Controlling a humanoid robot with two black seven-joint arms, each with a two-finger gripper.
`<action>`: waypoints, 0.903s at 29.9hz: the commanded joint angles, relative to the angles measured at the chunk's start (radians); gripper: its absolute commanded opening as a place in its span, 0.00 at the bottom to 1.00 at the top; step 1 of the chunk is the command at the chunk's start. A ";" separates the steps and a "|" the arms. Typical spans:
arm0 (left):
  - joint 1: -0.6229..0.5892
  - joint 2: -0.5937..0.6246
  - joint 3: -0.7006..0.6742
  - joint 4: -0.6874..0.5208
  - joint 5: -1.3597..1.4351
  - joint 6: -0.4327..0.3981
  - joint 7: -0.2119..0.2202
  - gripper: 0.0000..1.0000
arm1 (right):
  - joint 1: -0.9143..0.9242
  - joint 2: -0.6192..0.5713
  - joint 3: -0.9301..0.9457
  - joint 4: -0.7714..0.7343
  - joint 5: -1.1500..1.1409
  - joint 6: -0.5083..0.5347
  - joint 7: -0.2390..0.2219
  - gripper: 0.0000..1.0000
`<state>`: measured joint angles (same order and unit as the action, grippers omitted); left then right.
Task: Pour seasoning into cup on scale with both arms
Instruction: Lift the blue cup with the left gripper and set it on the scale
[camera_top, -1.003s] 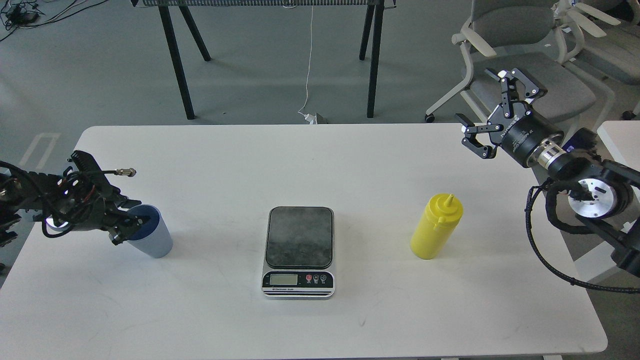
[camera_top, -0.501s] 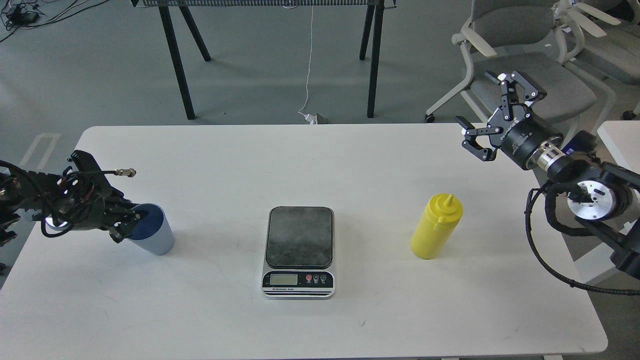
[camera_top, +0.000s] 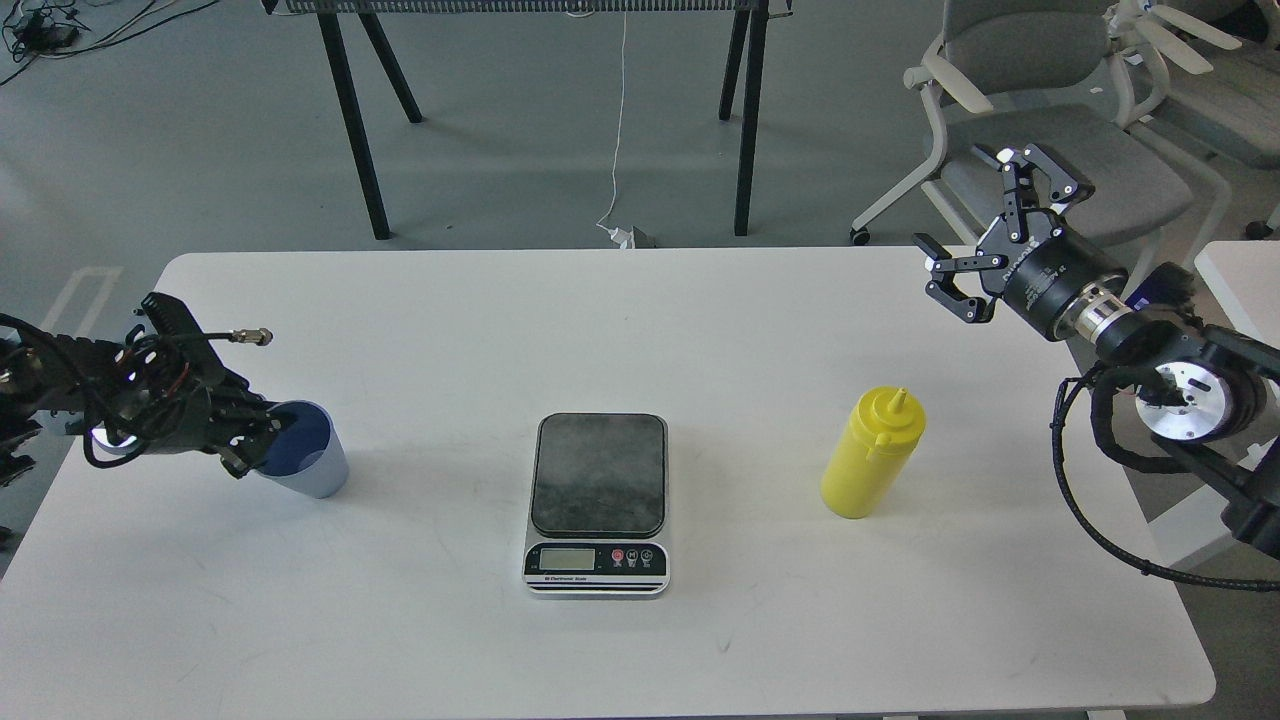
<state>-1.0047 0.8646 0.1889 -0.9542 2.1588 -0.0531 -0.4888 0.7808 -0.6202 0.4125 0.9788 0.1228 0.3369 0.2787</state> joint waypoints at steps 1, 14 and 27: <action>-0.006 0.001 0.000 0.000 -0.002 -0.001 0.000 0.02 | 0.000 0.010 0.000 -0.003 0.000 0.001 0.000 0.99; -0.043 0.001 -0.003 0.000 -0.007 -0.004 0.000 0.02 | 0.002 0.011 0.008 -0.005 0.000 0.001 0.000 0.99; -0.232 -0.137 -0.005 -0.012 -0.134 -0.145 0.000 0.03 | 0.113 0.011 0.046 -0.005 0.003 -0.064 -0.009 0.99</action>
<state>-1.1826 0.7849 0.1835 -0.9663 2.0483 -0.1628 -0.4886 0.8463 -0.6075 0.4575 0.9737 0.1243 0.3146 0.2712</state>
